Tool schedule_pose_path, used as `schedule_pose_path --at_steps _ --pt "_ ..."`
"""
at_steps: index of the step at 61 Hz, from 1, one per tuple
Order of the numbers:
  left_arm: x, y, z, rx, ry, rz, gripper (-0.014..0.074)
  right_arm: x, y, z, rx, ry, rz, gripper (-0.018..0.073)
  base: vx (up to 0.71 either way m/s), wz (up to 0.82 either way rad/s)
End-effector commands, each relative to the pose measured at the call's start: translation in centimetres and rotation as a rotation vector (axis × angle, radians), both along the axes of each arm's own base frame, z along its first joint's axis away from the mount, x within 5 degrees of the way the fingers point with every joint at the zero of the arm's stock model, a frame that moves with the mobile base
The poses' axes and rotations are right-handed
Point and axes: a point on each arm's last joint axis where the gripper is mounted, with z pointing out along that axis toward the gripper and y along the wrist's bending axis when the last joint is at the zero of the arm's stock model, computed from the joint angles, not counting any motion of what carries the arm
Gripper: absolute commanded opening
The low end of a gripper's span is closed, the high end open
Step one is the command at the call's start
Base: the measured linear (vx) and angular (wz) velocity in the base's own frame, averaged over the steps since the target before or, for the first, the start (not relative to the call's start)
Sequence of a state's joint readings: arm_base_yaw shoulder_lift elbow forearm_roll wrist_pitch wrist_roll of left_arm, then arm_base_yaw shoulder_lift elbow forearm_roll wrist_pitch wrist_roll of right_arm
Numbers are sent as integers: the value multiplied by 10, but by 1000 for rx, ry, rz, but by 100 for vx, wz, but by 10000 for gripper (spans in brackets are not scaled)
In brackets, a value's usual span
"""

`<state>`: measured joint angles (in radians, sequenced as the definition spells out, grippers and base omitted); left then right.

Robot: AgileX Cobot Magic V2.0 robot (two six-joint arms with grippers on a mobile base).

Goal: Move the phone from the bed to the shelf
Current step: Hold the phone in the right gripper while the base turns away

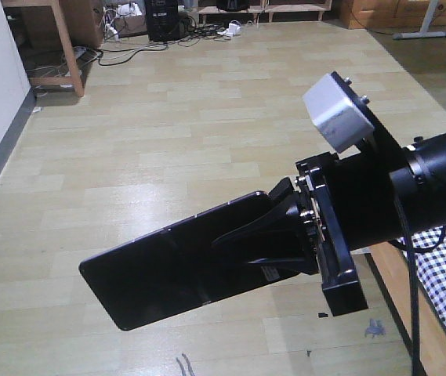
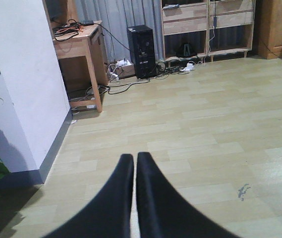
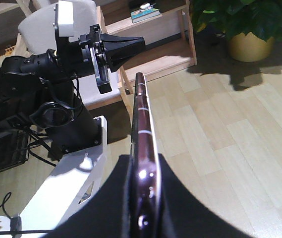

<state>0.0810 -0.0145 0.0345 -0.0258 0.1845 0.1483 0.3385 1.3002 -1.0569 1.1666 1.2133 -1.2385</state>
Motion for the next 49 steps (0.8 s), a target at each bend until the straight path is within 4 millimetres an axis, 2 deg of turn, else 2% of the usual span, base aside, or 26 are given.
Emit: schedule_pose_path --at_steps 1,49 --pt "-1 0 15 -7 -107 0 1 -12 0 21 103 -3 57 -2 2 -2" --pt "-1 0 15 -7 -107 0 1 -12 0 21 103 -3 57 -2 10 2"
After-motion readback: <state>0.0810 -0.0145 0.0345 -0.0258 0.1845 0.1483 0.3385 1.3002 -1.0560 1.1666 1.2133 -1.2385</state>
